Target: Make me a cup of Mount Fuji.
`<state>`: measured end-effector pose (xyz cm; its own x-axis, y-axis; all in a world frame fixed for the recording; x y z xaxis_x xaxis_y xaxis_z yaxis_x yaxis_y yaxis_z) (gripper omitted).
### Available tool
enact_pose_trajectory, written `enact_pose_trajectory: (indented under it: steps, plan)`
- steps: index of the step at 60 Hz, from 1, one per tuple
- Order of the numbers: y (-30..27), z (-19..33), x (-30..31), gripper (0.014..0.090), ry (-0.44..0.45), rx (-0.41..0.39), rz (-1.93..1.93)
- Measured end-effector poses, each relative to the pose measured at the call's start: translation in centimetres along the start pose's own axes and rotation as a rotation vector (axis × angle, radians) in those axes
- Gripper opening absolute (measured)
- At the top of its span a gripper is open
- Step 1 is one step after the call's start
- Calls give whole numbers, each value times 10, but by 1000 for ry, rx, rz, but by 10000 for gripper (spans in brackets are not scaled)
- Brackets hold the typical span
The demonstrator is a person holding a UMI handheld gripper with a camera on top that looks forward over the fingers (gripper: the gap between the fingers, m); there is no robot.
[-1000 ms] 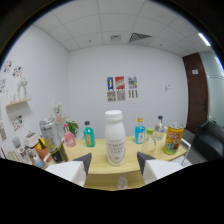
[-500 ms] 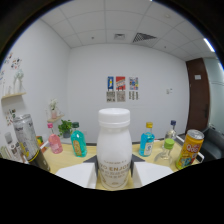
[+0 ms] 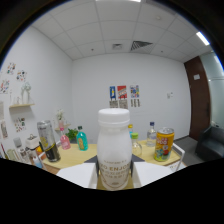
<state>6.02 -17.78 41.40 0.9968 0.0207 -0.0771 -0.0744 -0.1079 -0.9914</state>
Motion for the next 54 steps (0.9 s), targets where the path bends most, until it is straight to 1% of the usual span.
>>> enact_pose_trajectory:
  steps: [7, 10, 13, 18, 23, 25, 29, 34, 37, 41, 48, 54]
  plan:
    - [68, -20, 36, 483, 43, -57, -19]
    - [106, -24, 49, 482, 51, -106, 4]
    - [142, -28, 63, 484, 81, -147, 29]
    - [195, -31, 82, 483, 113, -177, 49]
    - [249, -30, 101, 483, 161, -257, 33]
    - [263, -30, 105, 484, 170, -277, 35]
    - [285, -28, 114, 483, 190, -309, -7]
    - [304, -25, 119, 483, 187, -341, -157]
    - [311, -22, 117, 483, 167, -361, -289]
    - [314, -18, 114, 484, 132, -369, -477]
    - [314, -12, 108, 481, 83, -377, -789]
    - [311, -8, 106, 482, 60, -372, -1039]
